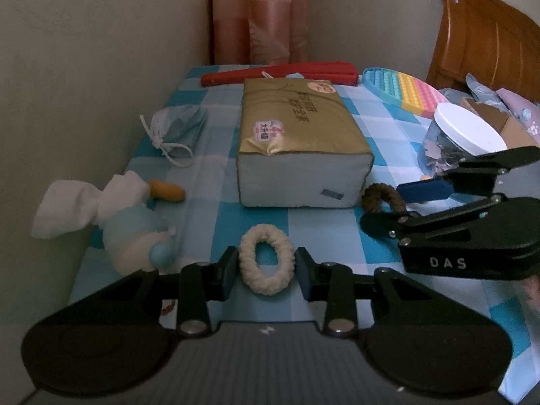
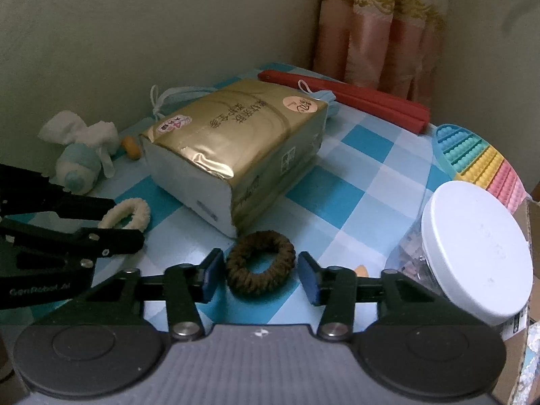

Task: Organize soft objects
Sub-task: 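Carry the brown hair tie into the box and open the right tool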

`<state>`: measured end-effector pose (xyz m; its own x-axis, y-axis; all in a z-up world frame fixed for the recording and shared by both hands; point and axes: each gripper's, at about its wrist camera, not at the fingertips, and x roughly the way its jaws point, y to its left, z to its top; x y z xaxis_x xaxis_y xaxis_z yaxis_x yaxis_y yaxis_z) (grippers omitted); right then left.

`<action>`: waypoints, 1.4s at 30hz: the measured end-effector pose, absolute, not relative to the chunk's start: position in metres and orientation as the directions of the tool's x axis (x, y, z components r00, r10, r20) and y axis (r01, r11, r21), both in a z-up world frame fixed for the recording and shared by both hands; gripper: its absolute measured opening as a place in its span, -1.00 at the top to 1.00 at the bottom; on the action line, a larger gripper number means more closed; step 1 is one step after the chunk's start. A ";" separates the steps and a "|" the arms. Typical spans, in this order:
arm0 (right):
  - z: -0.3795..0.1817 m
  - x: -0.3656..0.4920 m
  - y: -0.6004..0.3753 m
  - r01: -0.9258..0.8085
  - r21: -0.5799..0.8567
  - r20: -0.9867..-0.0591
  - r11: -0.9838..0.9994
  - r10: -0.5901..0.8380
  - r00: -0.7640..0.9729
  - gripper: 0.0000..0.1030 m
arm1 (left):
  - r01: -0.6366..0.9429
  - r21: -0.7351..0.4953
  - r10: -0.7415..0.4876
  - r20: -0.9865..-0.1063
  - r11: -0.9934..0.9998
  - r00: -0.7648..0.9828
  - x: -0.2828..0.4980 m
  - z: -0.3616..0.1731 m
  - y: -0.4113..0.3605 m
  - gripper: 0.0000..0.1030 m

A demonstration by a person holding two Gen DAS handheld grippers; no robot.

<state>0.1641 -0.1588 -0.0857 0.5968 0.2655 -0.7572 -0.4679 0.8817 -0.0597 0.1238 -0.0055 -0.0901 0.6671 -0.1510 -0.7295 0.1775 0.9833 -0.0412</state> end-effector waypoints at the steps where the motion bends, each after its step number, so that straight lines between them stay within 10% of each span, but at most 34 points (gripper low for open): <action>1: -0.085 0.163 -0.159 -0.468 -0.060 -0.758 0.882 0.265 0.596 0.06 | 0.178 -0.041 -0.150 -0.731 0.983 0.666 0.124 -0.090 -0.006 0.31; 42: -0.004 0.021 -0.264 -0.266 -0.153 -0.616 0.952 0.119 0.779 0.12 | 0.425 -0.007 -0.299 -0.721 0.905 0.625 0.041 -0.023 -0.065 0.33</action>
<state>0.0206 -0.2636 -0.0039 0.7786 0.1187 -0.6162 -0.2661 0.9517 -0.1529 0.0409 -0.0649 -0.0232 0.6253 -0.2990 -0.7208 0.4249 0.9052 -0.0069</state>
